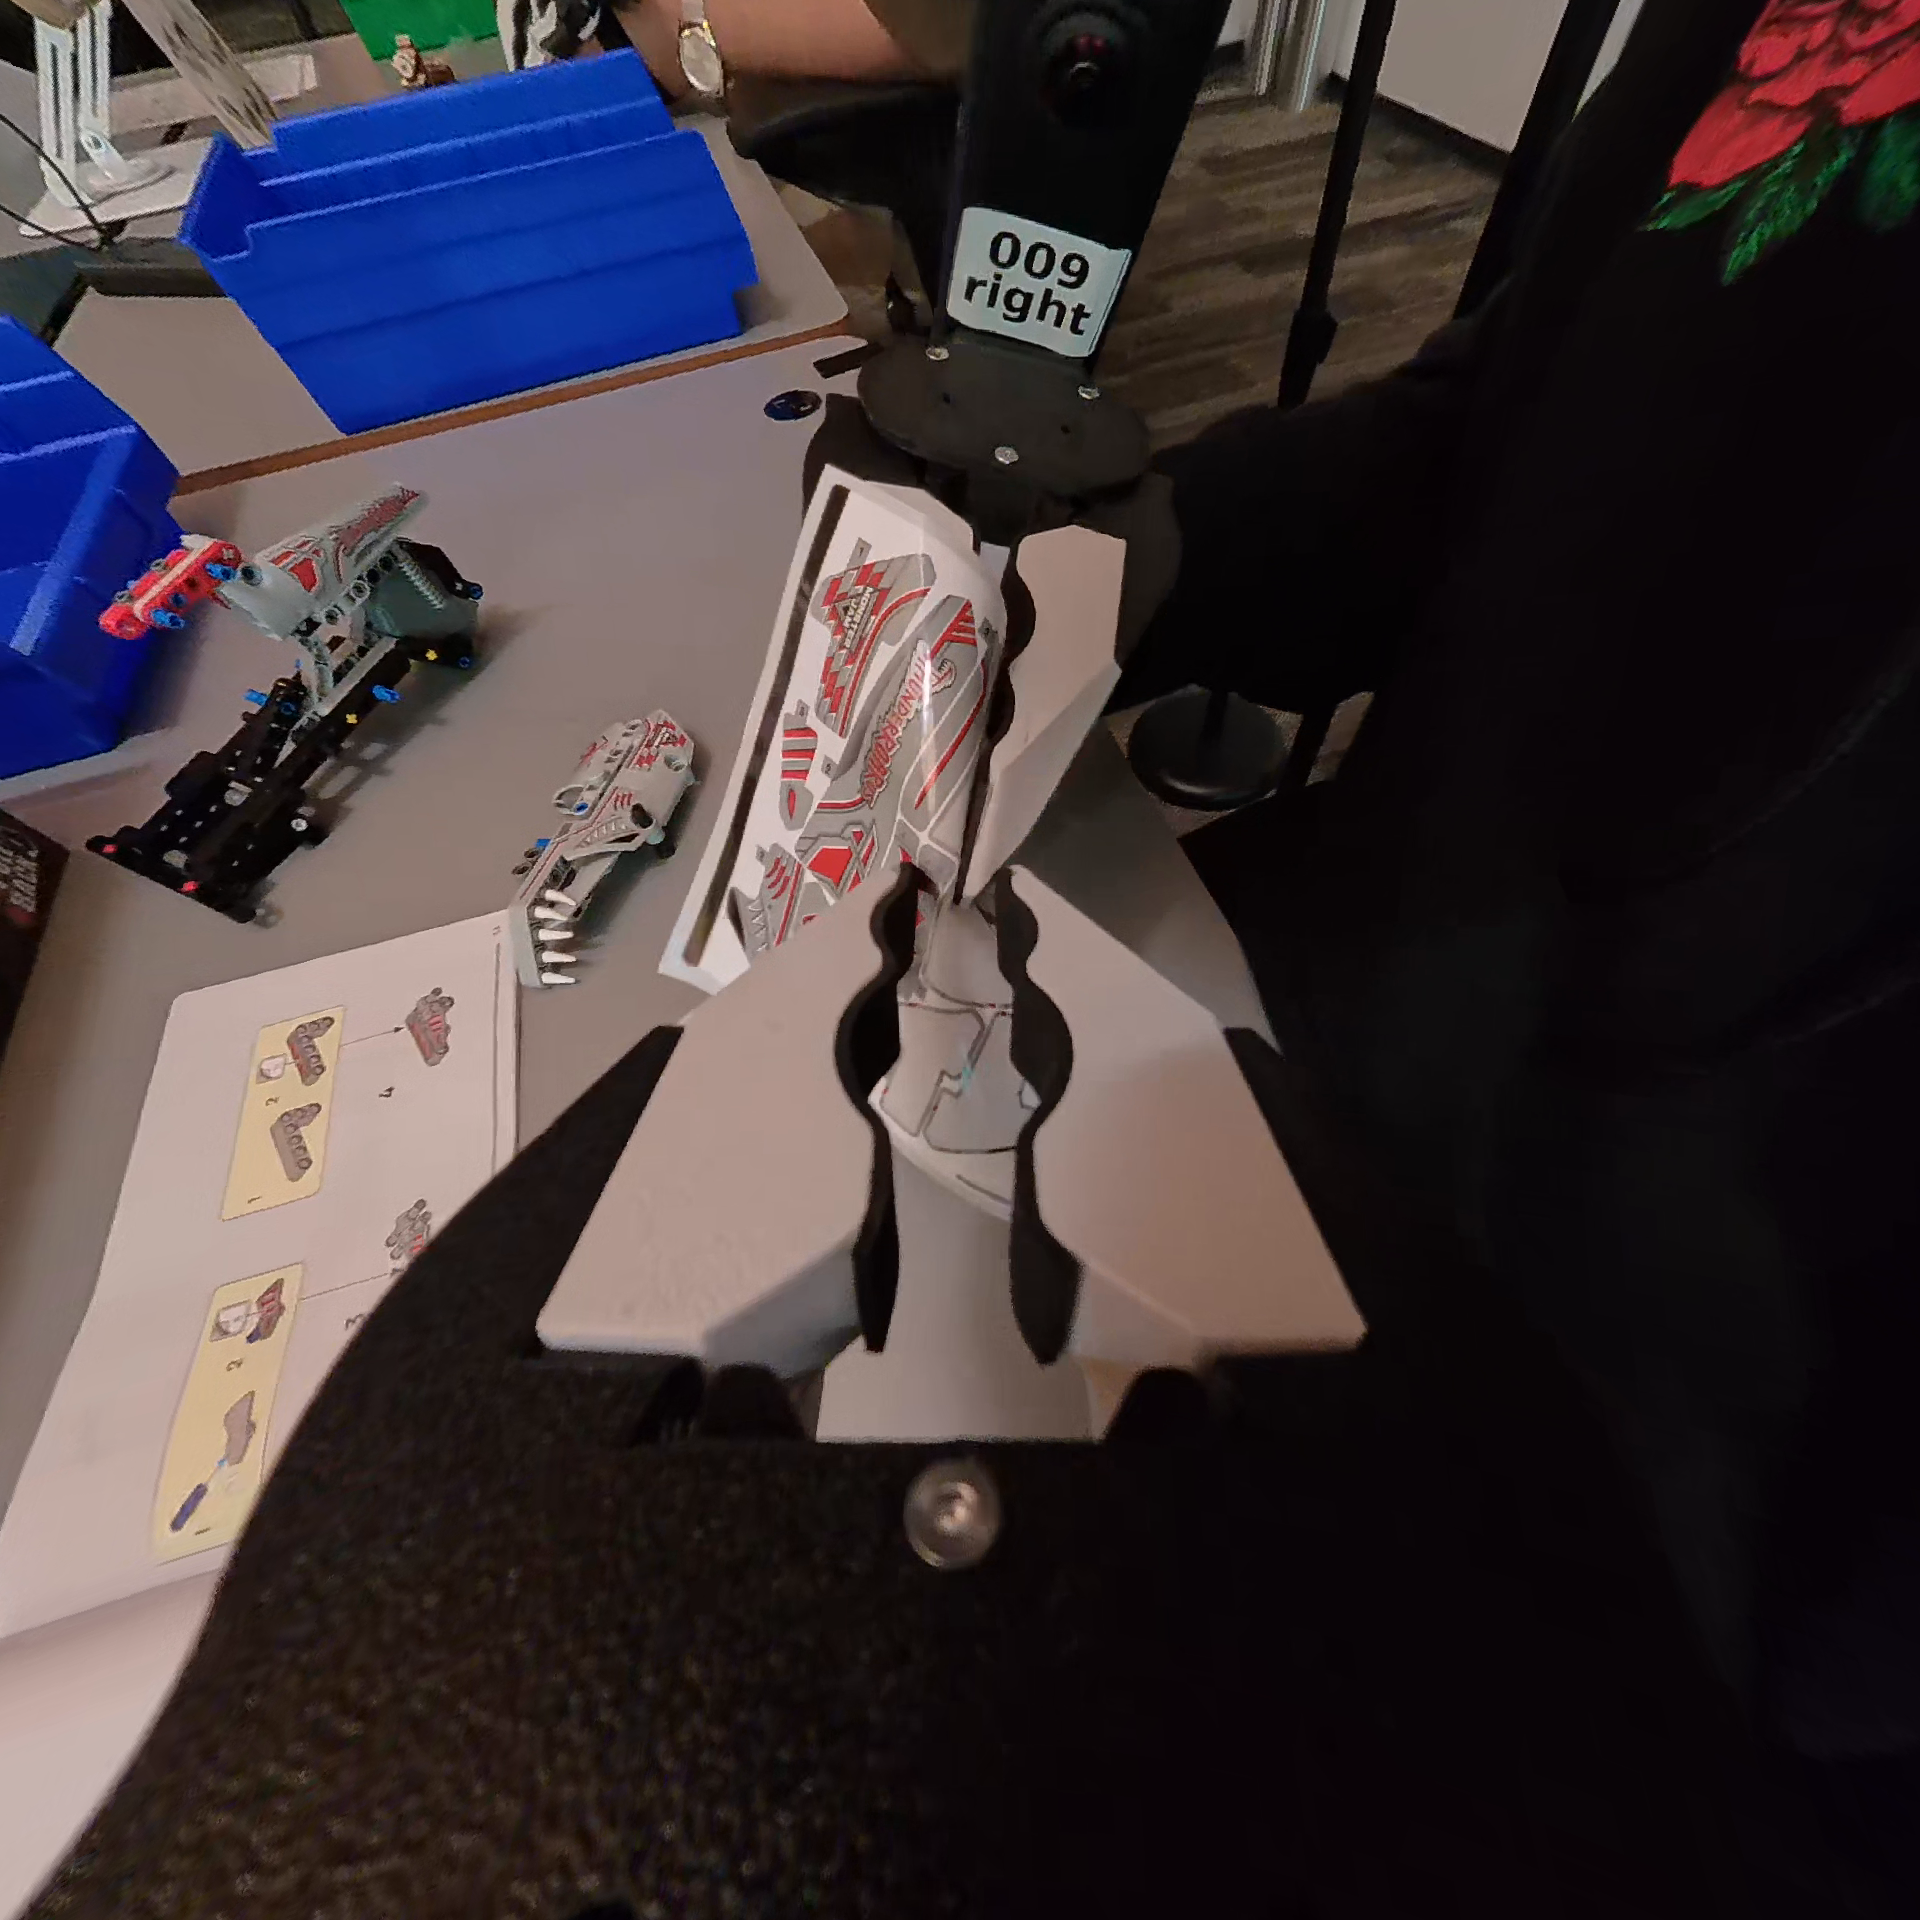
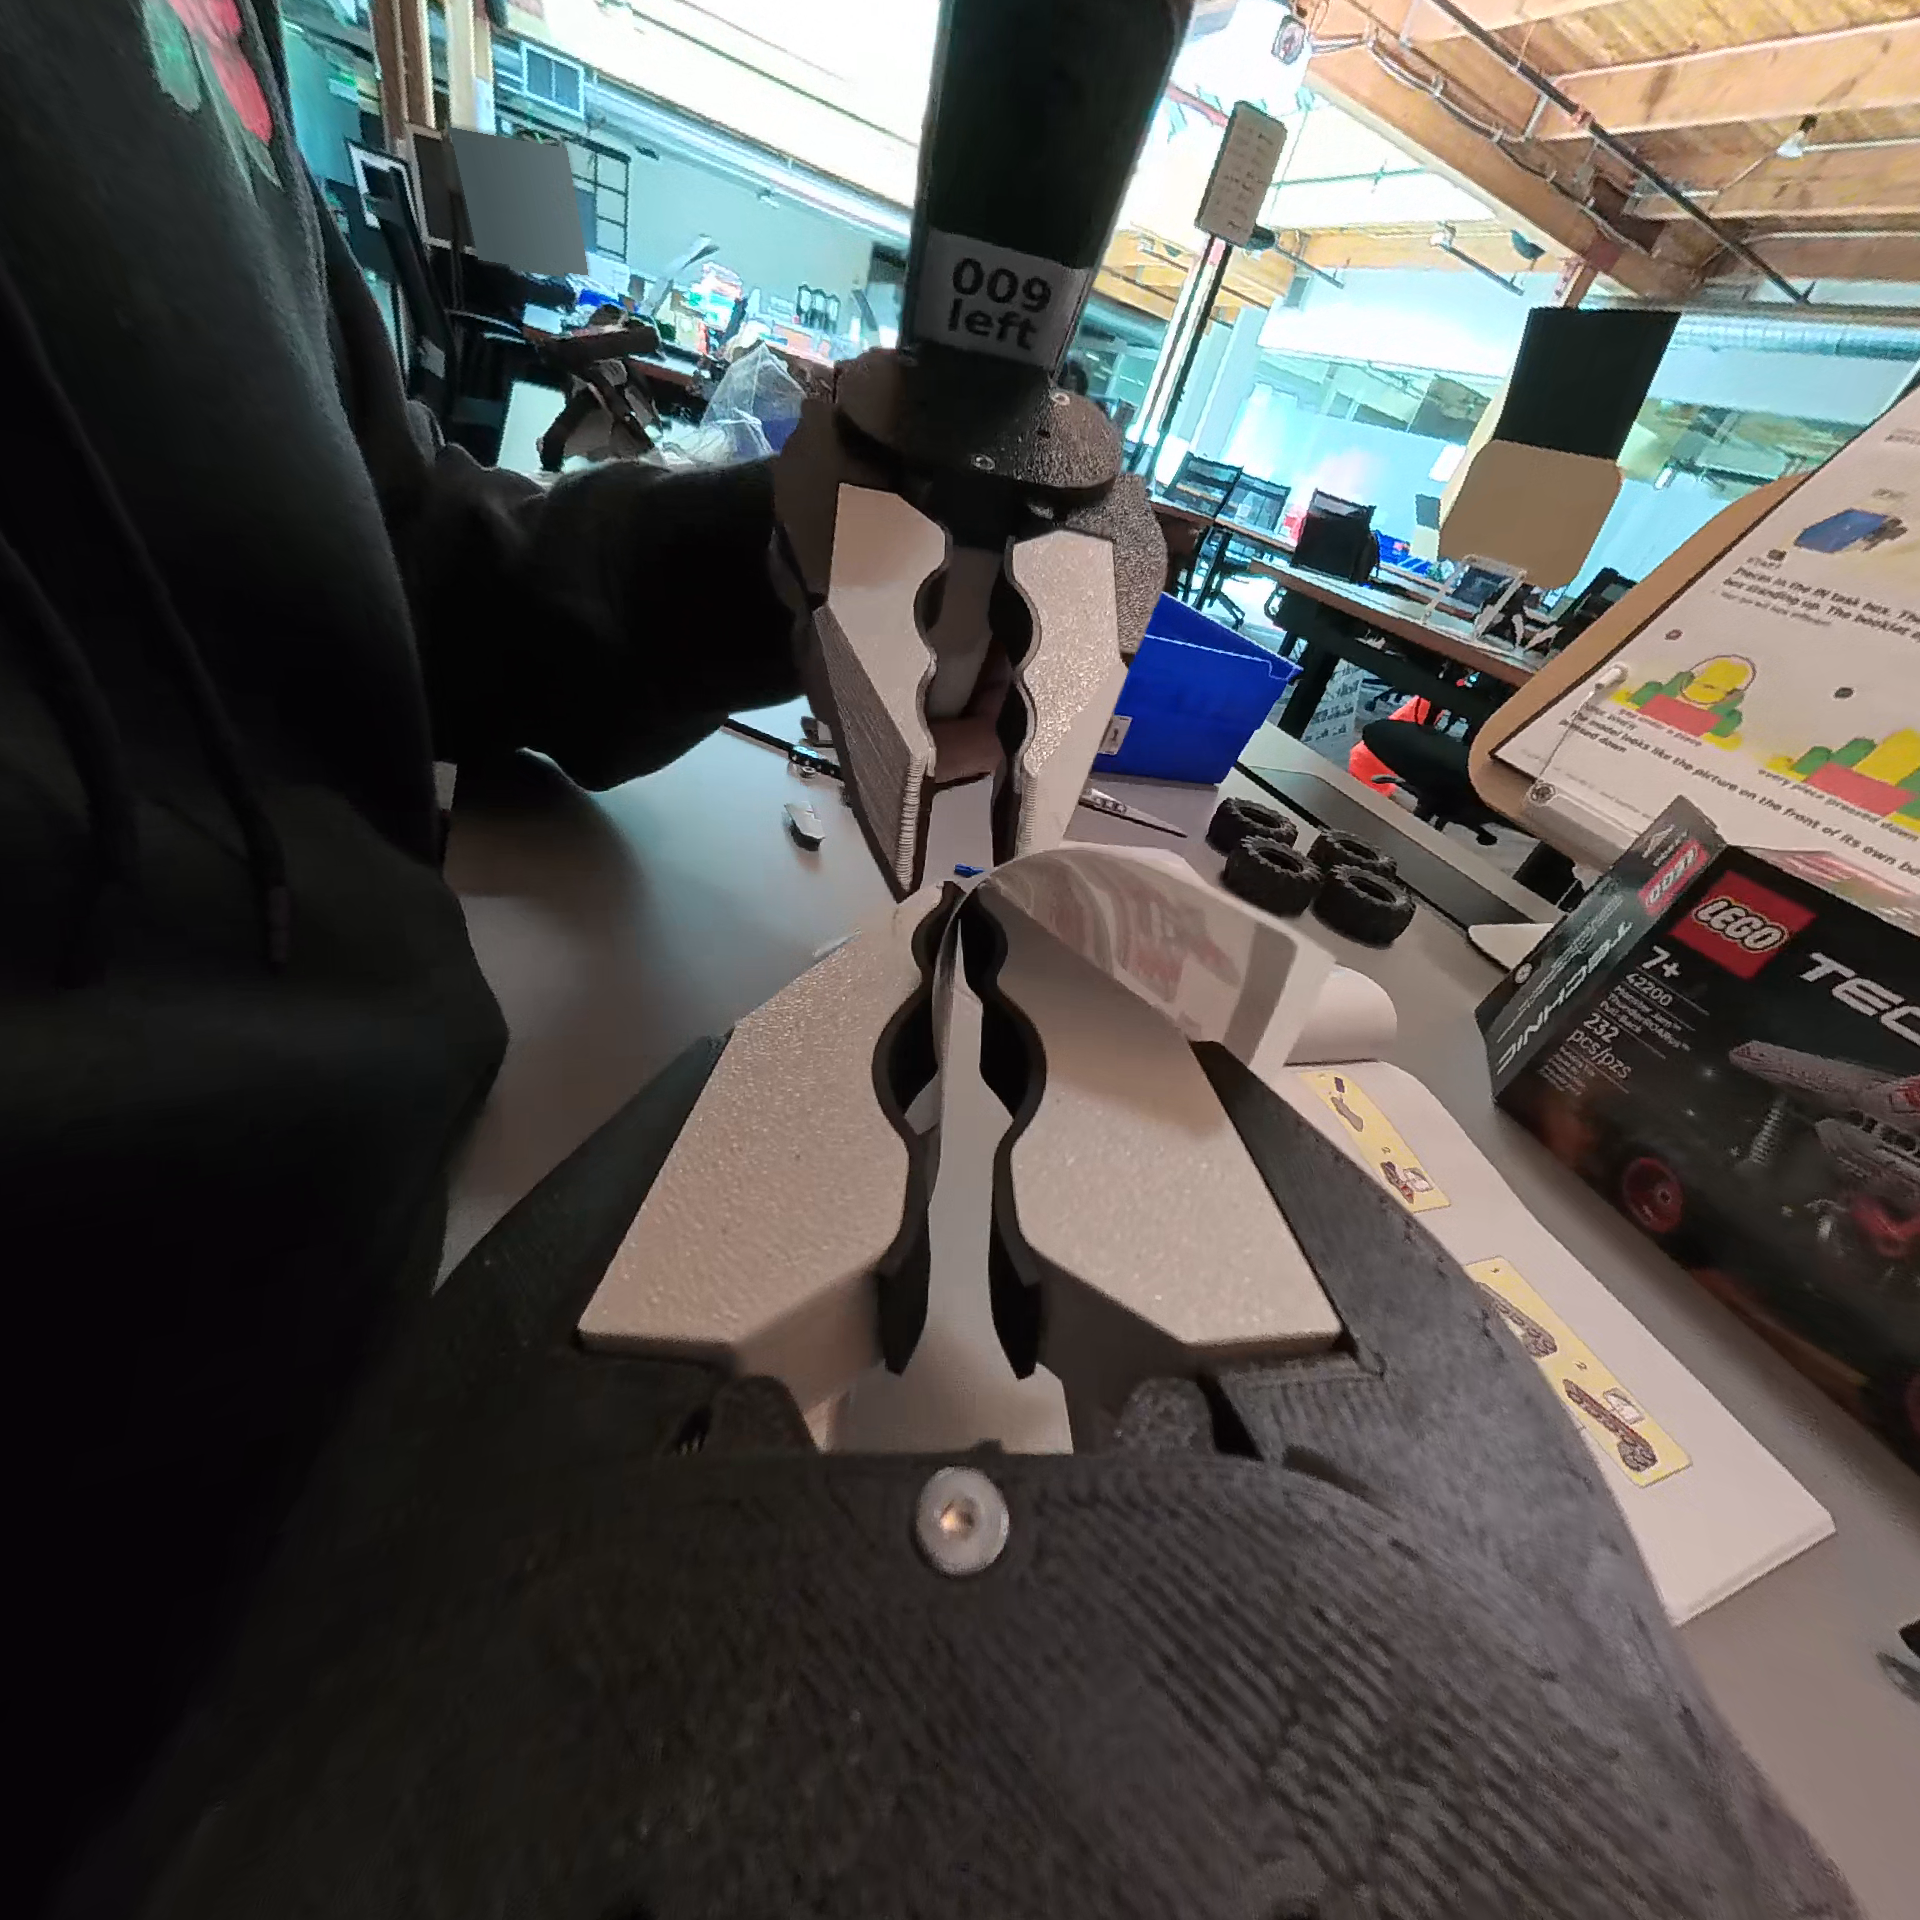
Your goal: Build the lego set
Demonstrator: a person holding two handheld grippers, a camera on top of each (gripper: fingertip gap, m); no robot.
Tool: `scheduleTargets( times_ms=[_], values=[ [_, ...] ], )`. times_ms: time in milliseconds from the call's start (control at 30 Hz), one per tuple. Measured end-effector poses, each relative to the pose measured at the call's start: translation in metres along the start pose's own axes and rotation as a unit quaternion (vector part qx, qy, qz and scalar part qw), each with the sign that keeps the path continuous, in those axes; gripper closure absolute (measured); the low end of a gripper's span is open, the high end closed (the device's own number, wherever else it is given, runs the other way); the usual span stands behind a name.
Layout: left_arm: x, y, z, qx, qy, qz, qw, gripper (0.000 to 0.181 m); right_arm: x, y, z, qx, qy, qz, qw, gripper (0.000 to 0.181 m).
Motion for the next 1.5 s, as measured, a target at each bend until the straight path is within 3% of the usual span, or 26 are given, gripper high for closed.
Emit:
scheduleTargets(
  times_ms=[400, 700, 900, 1167, 1367, 1500],
  values=[
    [-0.003, -0.006, -0.004, 0.034, 0.051, -0.070, 0.996, 0.171, -0.008, 0.004, 0.003, 0.017, 0.112, 0.018, 0.993, 0.181],
    [-0.003, -0.003, -0.001, 0.054, 0.056, -0.076, 0.994, 0.173, -0.007, 0.006, 0.005, 0.031, 0.122, 0.017, 0.992, 0.181],
    [-0.001, -0.003, 0.001, 0.029, 0.031, -0.042, 0.998, 0.172, -0.005, 0.005, 0.005, 0.024, 0.099, 0.003, 0.995, 0.181],
    [0.001, -0.001, 0.004, -0.038, -0.042, 0.065, 0.996, 0.176, -0.003, 0.004, 0.004, 0.024, 0.042, -0.007, 0.999, 0.181],
    [0.007, -0.016, -0.001, -0.032, -0.026, -0.022, 0.999, 0.171, -0.009, 0.003, 0.005, 0.015, 0.092, 0.013, 0.996, 0.181],
    [0.003, -0.011, -0.001, 0.009, -0.001, -0.062, 0.998, 0.166, -0.011, 0.005, 0.005, 0.001, 0.123, 0.022, 0.992, 0.181]
  ],
)
Point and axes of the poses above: each gripper's, where its closed fingertips meet, y out along the fingers, z out of its underside, x = y × z across the jaws, the point moved 10 cm from there along -y, back along the fingers, and after that the axes turned 10 degrees about z, right-handed, at the moved point
